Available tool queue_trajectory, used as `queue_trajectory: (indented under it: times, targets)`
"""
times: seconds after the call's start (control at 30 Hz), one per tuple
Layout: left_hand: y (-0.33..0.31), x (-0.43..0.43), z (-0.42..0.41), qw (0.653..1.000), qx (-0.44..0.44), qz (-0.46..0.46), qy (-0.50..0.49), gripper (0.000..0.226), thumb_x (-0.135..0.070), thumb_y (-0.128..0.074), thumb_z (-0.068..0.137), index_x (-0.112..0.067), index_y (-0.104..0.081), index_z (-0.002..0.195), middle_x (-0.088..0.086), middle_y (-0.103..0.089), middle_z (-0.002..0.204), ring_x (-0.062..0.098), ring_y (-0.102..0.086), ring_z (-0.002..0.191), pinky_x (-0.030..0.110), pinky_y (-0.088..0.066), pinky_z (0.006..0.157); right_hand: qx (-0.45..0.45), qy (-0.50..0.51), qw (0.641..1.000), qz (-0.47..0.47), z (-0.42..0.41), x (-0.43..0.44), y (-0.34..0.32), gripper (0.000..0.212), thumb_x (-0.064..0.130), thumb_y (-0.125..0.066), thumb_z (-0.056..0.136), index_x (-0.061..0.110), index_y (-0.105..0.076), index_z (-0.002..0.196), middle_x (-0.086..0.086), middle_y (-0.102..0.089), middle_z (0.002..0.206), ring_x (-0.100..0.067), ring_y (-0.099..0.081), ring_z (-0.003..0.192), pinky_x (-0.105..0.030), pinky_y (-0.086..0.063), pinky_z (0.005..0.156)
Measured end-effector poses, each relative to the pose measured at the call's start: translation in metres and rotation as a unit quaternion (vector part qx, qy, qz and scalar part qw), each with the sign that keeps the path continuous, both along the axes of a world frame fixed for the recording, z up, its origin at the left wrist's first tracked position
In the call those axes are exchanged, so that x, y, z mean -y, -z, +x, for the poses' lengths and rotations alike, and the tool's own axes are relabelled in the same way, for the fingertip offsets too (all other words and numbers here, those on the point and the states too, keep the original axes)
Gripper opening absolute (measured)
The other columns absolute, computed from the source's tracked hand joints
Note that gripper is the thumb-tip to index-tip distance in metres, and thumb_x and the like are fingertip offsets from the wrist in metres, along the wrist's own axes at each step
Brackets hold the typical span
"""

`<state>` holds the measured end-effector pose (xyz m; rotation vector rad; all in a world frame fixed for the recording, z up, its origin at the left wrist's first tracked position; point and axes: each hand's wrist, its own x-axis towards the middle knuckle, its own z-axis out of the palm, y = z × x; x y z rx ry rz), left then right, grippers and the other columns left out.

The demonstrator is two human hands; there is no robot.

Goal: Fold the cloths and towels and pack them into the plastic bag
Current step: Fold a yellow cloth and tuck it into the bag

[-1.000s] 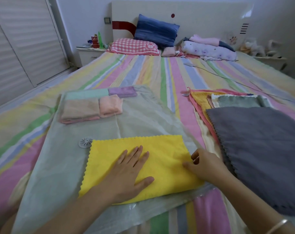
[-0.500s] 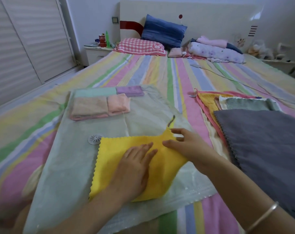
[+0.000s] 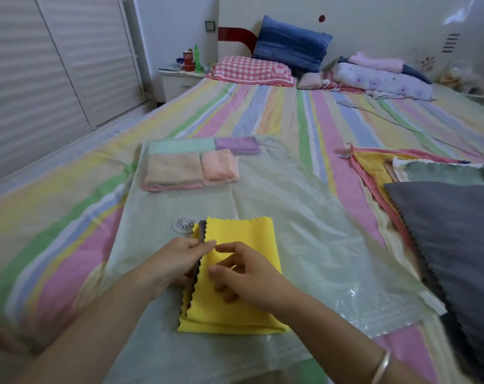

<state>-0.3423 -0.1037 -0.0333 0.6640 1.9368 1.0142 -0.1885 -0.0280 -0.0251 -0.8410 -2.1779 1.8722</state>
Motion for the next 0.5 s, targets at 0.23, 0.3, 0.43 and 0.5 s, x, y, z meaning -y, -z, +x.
queue_trajectory:
  times: [0.23, 0.3, 0.43, 0.5]
  targets:
    - [0.004, 0.013, 0.002, 0.997, -0.059, 0.033, 0.031, 0.033, -0.021, -0.063, 0.092, -0.034, -0.056, 0.122, 0.003, -0.072, 0.105, 0.023, -0.067, 0.101, 0.049, -0.047, 0.099, -0.038, 0.111, 0.919, 0.376, 0.029, -0.035, 0.013, 0.025, 0.019, -0.058, 0.089, 0.032, -0.061, 0.110, 0.019, -0.060, 0.108, -0.002, -0.054, 0.100, -0.029, -0.051, 0.080]
    - [0.010, 0.016, 0.003, 0.997, -0.065, 0.048, 0.023, 0.036, -0.020, -0.063, 0.092, -0.033, -0.055, 0.124, 0.000, -0.071, 0.106, 0.020, -0.066, 0.102, 0.048, -0.047, 0.099, -0.011, 0.073, 0.883, 0.463, 0.030, -0.036, 0.022, 0.034, 0.033, -0.051, 0.089, 0.030, -0.058, 0.122, 0.012, -0.054, 0.128, -0.011, -0.048, 0.120, -0.034, -0.048, 0.093]
    - [0.013, 0.016, 0.013, 0.935, -0.349, 0.034, -0.058, 0.060, -0.024, -0.065, 0.088, -0.024, -0.036, 0.141, 0.000, -0.050, 0.131, 0.025, -0.059, 0.109, 0.042, -0.048, 0.091, 0.050, -0.019, 0.816, 0.576, 0.021, -0.023, 0.050, 0.055, 0.042, -0.037, 0.087, 0.024, -0.051, 0.138, -0.009, -0.045, 0.147, -0.031, -0.036, 0.139, -0.041, -0.021, 0.110]
    - [0.011, 0.012, 0.025, 0.857, -0.506, 0.076, -0.063, 0.060, -0.019, -0.063, 0.086, -0.018, -0.039, 0.141, 0.003, -0.037, 0.146, 0.026, -0.049, 0.125, 0.042, -0.046, 0.094, 0.072, -0.039, 0.792, 0.606, 0.016, -0.015, 0.062, 0.057, 0.040, -0.038, 0.085, 0.023, -0.051, 0.139, -0.011, -0.047, 0.145, -0.033, -0.041, 0.136, -0.045, -0.019, 0.106]
